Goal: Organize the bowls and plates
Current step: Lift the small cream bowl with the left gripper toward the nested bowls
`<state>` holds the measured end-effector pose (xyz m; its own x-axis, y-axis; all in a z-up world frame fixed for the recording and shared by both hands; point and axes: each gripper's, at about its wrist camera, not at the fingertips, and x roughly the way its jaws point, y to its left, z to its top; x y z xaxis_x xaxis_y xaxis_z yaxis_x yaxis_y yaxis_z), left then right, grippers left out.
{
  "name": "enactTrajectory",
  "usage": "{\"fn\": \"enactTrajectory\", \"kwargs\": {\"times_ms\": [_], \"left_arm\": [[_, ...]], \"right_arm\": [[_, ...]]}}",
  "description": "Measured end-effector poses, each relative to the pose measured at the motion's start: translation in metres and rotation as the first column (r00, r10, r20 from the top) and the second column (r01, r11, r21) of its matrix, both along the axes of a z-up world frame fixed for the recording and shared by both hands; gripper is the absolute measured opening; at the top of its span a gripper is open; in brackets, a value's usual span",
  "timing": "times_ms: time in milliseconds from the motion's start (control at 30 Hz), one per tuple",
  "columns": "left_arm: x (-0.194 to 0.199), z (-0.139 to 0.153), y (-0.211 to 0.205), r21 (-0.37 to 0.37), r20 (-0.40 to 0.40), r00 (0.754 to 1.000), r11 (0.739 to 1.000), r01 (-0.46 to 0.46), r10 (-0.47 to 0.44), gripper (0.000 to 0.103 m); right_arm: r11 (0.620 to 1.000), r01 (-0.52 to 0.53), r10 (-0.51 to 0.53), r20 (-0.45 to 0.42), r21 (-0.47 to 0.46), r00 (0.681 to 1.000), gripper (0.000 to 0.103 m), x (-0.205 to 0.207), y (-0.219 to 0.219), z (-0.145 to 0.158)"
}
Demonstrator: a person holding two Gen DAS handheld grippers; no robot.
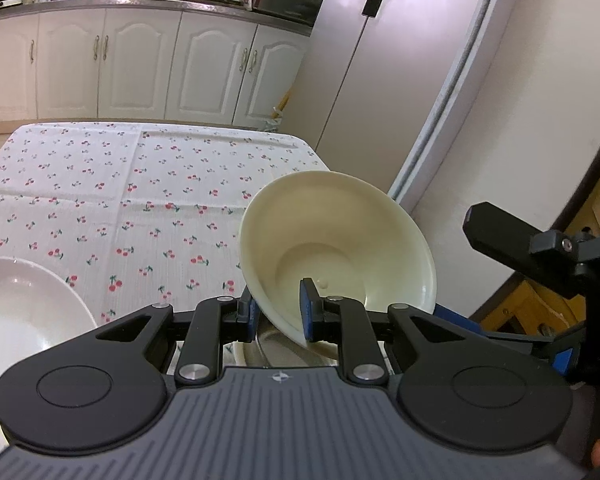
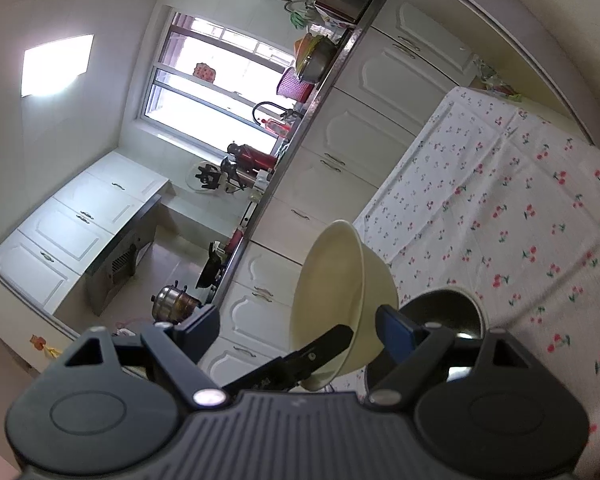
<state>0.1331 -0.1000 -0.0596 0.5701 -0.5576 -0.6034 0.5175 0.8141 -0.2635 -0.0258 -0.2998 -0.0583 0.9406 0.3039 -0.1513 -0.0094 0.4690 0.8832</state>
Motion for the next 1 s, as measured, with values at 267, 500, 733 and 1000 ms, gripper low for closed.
{"fn": "enactTrajectory", "kwargs": {"times_ms": [267,500,733,1000], "left_arm": [[-0.008,-0.001,0.004,-0.001,-0.016,1.0,1.0,0.006,-0.006,0.021],[-0.006,-0.001,0.009,-0.016,-0.036,0.999,1.0,0.006,-0.007,0.021],[-0.001,-0.002,0.01,-0.027,-0.053,0.998,0.999,0.018,-0.019,0.021],[0.007,-0.007,0.007,-0.031,-0.088,0.996,0.999,0.028,-0.031,0.021]], "right_arm": [[1.0,0.01,-0.01,-0.024,-0.005,1.0,0.086,-0.013,0.01,-0.001],[1.0,0.006,-0.006,-0.029,-0.001,1.0,0.091,-0.014,0.017,0.002],[1.0,0.015,-0.015,-0.027,-0.005,1.0,0.091,-0.013,0.019,0.005],[1.0,0.027,-0.027,-0.045,-0.004,0.999,0.091,-0.01,0.018,0.003]]}}
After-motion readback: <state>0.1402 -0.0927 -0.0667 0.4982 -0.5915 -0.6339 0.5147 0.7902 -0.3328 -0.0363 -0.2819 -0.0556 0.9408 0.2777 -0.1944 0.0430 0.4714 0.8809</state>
